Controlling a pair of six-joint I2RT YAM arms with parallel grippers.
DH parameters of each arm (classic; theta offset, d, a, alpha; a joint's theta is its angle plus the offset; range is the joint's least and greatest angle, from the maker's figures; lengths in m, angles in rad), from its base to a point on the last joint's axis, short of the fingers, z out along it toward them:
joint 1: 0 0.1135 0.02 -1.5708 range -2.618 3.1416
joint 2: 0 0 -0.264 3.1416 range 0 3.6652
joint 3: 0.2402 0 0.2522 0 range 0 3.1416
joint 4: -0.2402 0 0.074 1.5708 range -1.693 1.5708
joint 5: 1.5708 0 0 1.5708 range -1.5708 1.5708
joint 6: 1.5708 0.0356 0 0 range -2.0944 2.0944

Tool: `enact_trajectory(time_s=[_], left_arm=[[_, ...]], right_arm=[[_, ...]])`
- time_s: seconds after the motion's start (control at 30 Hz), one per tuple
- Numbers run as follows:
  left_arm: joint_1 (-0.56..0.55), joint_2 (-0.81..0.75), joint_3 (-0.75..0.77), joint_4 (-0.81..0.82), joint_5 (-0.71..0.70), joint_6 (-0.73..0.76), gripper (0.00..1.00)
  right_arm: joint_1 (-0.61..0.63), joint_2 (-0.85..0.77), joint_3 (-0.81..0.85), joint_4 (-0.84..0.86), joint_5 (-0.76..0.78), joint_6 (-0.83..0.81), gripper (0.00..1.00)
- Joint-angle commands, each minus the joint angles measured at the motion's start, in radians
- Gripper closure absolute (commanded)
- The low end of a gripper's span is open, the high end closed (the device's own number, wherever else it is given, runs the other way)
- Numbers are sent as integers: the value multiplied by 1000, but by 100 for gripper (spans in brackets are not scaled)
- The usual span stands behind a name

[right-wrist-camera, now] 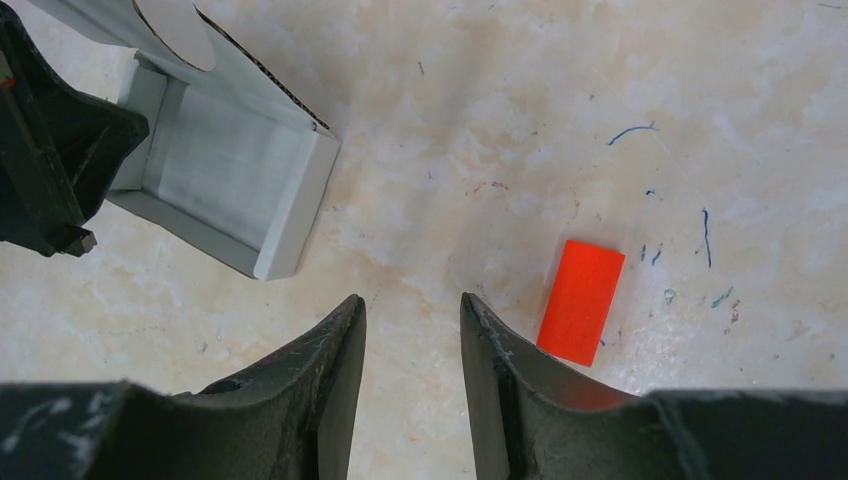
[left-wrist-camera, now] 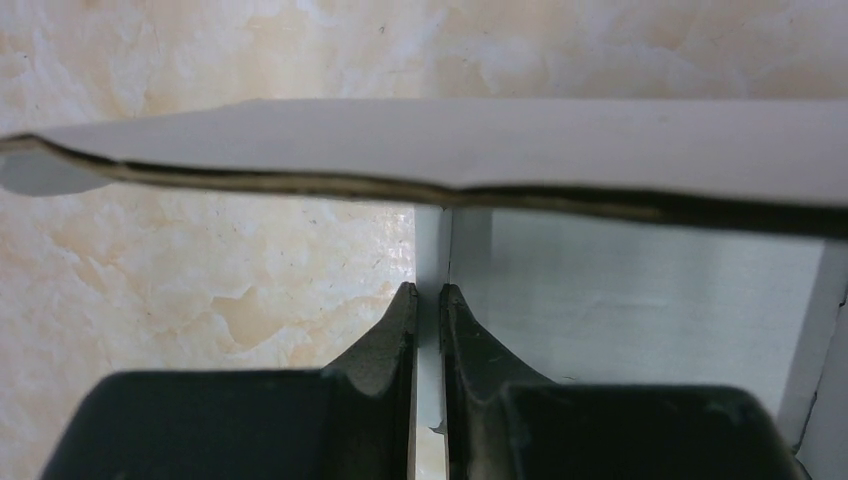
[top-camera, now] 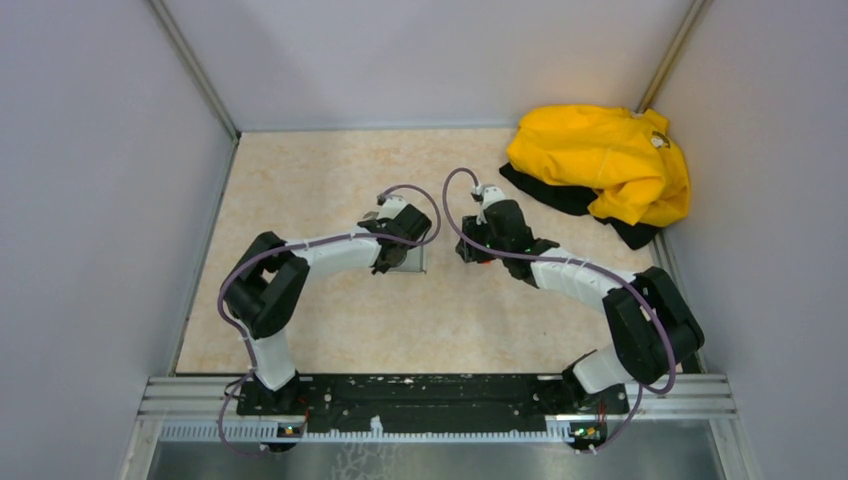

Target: Fold the paper box

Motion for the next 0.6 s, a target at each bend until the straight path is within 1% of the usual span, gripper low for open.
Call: enact_trajectory(time_s=[0.0,0.1,0.13,0.17,0.23,0.3,0.37,0.43,0.57], left_arm=[[2,-3,-6,56,31,28,84],[4,-13,-20,96,68,37,73],[4,-15,-24,107,80,38,68],[5,-20,-30,118,92,44,66],[6,-29,-37,135,113,50,61],[8,-47,-50,161,139,59,57],[12,-71,-66,186,174,63,54],[15,-99,-85,215,210,73,50],[16,-151,-107,254,279,93,46]], right_arm=[[-23,-42,15,-11,12,-18,60],[-35,-48,17,-39,27,-25,59],[-39,-51,19,-49,35,-28,57],[-43,-52,20,-59,41,-29,56],[-48,-50,27,-75,71,-36,53],[-51,-42,31,-113,115,-40,49],[-54,-32,33,-125,151,-43,47],[-59,-17,33,-128,177,-45,46],[-68,30,56,-136,205,-55,46]])
